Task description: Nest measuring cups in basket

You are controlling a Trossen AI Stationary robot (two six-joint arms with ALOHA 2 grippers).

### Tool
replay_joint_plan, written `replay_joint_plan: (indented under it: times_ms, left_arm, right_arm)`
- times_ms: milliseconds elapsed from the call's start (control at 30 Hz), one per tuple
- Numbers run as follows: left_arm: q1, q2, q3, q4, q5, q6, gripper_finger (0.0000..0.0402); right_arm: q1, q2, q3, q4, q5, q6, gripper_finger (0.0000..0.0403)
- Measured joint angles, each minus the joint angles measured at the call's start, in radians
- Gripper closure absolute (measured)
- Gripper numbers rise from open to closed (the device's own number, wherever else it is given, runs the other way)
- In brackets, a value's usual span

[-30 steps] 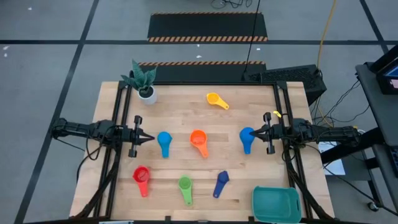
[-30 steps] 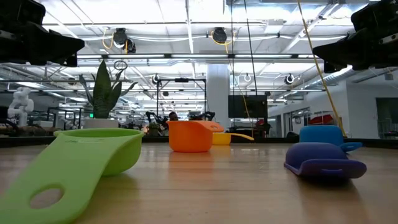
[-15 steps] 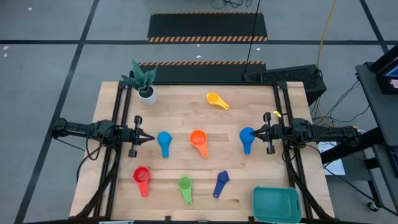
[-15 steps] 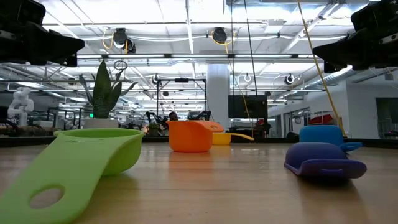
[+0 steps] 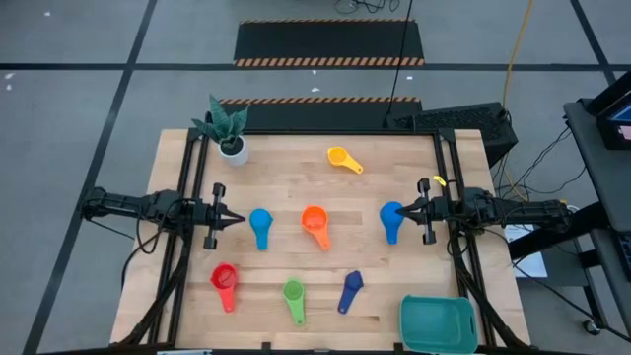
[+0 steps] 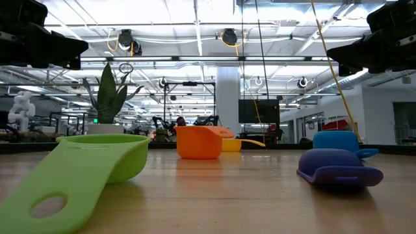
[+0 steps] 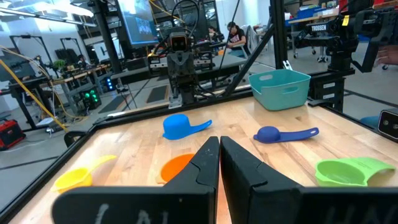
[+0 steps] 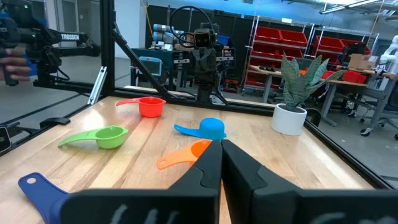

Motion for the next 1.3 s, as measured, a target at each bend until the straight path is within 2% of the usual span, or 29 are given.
replay_joint_plan:
  times_ms: [767,1067,1167,1300]
  left_arm:
    - [0.0,0.0,-0.001,0.013,-0.005,-0.019,0.0382]
    - [0.0,0.0,-0.001,0.14,-0.028,0.001,0.0382]
    - [0.0,0.0,-0.001,0.173,-0.028,0.022,0.0382]
    - [0.0,0.003,0.02,0.135,-0.028,0.015,0.0382]
  right_arm:
    - [0.0,0.0,0.0,0.0,0.0,0.0,0.0403]
    - [0.0,0.0,0.0,0.0,0.0,0.003,0.0403]
    - [0.0,0.0,0.0,0.0,0.0,0.096,0.0403]
    - [0.0,0.0,0.0,0.001,0.003,0.203,0.0403]
